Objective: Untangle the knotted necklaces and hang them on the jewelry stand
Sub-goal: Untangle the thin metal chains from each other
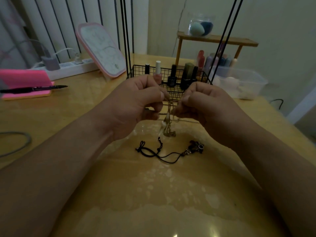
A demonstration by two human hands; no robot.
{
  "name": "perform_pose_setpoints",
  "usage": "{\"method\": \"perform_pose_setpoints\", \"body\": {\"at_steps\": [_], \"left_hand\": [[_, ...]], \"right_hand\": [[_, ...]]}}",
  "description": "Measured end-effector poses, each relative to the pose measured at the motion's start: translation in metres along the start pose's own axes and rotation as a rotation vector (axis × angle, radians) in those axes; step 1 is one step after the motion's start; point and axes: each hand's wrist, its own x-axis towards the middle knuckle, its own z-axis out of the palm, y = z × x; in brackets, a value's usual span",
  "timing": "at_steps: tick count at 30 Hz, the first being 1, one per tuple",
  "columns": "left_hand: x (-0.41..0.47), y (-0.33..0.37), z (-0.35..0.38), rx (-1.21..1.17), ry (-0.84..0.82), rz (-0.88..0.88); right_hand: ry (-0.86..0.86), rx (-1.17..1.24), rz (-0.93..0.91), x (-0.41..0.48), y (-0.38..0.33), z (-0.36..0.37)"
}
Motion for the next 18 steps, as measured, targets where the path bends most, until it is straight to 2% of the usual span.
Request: {"method": "perform_pose_setpoints", "body": {"at_steps": [4,11,18], "left_hand": [[0.002,-0.002,0.001,-0.108,-0.018,-0.011],[0.003,-0.003,-0.004,-0.112,-0.161,-0.024],[0.0,-0.002,-0.004,-0.076,-0.241,-0.052]], "right_hand": [[-0.005,0.09,0.026,0.0,0.0,0.001],[-0.076,0.501,0.134,0.001,-0.005,0.001],[-0.038,0.628,0.151,-0.002,-0.012,0.0]]}}
